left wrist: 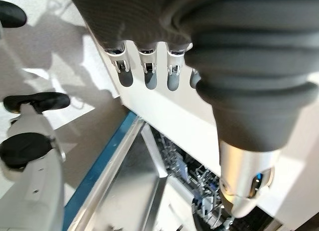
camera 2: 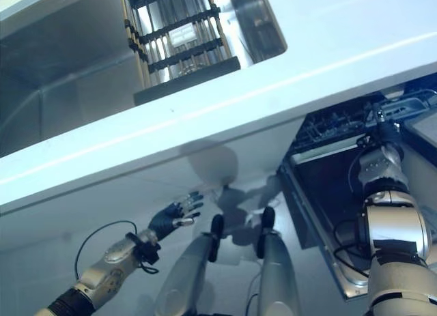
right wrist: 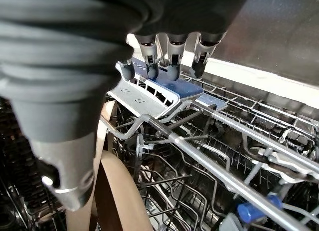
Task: Pick up plates and place into dishwasher.
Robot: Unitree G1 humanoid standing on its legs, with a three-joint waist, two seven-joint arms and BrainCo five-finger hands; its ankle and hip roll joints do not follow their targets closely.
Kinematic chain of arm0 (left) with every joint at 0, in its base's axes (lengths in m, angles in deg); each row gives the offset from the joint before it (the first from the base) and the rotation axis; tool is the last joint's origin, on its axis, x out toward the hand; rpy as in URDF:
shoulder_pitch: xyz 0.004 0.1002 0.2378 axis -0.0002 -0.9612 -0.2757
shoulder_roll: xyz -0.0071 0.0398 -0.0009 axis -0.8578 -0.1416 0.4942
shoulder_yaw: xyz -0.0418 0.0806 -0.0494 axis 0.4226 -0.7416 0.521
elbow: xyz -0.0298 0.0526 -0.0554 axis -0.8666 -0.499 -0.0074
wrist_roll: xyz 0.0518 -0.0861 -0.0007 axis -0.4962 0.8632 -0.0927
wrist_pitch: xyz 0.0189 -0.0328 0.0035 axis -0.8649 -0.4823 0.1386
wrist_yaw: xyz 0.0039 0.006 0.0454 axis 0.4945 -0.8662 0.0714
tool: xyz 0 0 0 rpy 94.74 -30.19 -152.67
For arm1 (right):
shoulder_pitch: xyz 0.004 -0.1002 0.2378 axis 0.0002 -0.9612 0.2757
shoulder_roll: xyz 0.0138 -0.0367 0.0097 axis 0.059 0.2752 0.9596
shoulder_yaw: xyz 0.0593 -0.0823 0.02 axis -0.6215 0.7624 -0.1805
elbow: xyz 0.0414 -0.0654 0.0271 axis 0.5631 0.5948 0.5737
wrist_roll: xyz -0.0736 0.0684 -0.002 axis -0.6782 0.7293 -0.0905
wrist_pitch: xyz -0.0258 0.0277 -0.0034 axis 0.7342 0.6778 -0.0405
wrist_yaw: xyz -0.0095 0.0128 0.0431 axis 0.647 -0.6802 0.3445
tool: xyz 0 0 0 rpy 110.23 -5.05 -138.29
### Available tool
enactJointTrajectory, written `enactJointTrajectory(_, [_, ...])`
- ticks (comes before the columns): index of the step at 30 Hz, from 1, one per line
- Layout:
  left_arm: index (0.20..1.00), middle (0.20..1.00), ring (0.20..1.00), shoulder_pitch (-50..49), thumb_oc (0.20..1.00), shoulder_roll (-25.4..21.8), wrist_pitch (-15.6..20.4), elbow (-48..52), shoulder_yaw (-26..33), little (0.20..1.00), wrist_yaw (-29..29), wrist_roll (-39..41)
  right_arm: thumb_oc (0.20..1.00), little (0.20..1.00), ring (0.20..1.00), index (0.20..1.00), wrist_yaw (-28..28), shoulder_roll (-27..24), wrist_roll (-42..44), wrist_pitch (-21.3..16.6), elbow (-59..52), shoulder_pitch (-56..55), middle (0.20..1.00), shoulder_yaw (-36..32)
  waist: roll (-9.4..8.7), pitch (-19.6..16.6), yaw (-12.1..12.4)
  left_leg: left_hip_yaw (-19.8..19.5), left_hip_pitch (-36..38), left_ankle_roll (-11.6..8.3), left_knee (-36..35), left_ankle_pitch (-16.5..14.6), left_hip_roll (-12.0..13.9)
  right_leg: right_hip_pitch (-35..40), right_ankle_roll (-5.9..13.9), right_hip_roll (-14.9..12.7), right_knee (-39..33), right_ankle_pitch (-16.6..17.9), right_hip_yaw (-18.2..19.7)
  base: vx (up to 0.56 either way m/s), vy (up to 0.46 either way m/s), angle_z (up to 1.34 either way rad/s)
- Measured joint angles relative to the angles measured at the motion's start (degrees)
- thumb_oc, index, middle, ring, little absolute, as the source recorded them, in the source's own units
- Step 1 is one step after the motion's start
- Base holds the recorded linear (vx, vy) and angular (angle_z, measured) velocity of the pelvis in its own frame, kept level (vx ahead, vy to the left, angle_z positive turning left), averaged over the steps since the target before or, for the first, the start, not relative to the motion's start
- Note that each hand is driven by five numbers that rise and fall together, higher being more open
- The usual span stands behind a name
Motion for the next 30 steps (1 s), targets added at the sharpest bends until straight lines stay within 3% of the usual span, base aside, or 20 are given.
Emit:
enactJointTrajectory(14, [1.000, 1.000, 1.000, -1.7, 1.000, -0.6, 0.1, 0.3, 0.1, 1.000, 1.9, -0.1, 1.000, 1.000, 1.000, 1.000, -0.7, -0.5, 1.9, -0.2, 1.3, 0.0, 1.000, -0.1, 0.02, 0.2, 0.1, -0.5, 1.5, -0.44, -3.5, 1.8, 1.1, 1.8, -0.59, 0.1, -1.9, 0.0, -2.4, 0.00, 0.019, 0.07])
enactJointTrajectory(22, [1.000, 1.000, 1.000, -1.8, 1.000, -0.6, 0.3, 0.4, 2.4, 1.000, 2.9, -0.2, 1.000, 1.000, 1.000, 1.000, -6.0, -0.5, 3.5, -0.7, -0.1, -4.5, 1.000, -0.8, -0.13, 0.8, -0.2, 0.0, 5.6, -0.44, -4.4, 1.7, 1.2, 5.8, -0.58, 0.1, -3.3, -0.1, -2.2, 0.04, 0.083, 0.00])
enactJointTrajectory(25, [1.000, 1.000, 1.000, -1.9, 1.000, -0.5, 0.4, 0.4, 2.6, 1.000, 3.0, -0.2, 1.000, 1.000, 1.000, 1.000, -9.2, -0.1, 3.8, -1.5, -4.7, -10.2, 1.000, -2.9, -0.65, 0.8, -0.1, 0.4, 7.9, -0.46, -5.1, 1.7, 1.3, 7.8, -0.37, 0.2, -4.0, -0.1, -1.9, 0.06, 0.068, -0.03])
enactJointTrajectory(30, [1.000, 1.000, 1.000, -3.5, 1.000, -0.4, 0.8, 0.2, 4.9, 1.000, 3.1, -0.2, 1.000, 1.000, 1.000, 1.000, -10.9, 3.4, 7.3, -2.9, -9.6, -17.3, 1.000, -7.4, -3.72, -0.8, 0.0, 1.8, 10.3, -0.24, -6.6, 1.6, 1.5, 9.6, -0.10, 0.5, -5.0, 0.1, -0.7, 0.06, 0.053, -0.12])
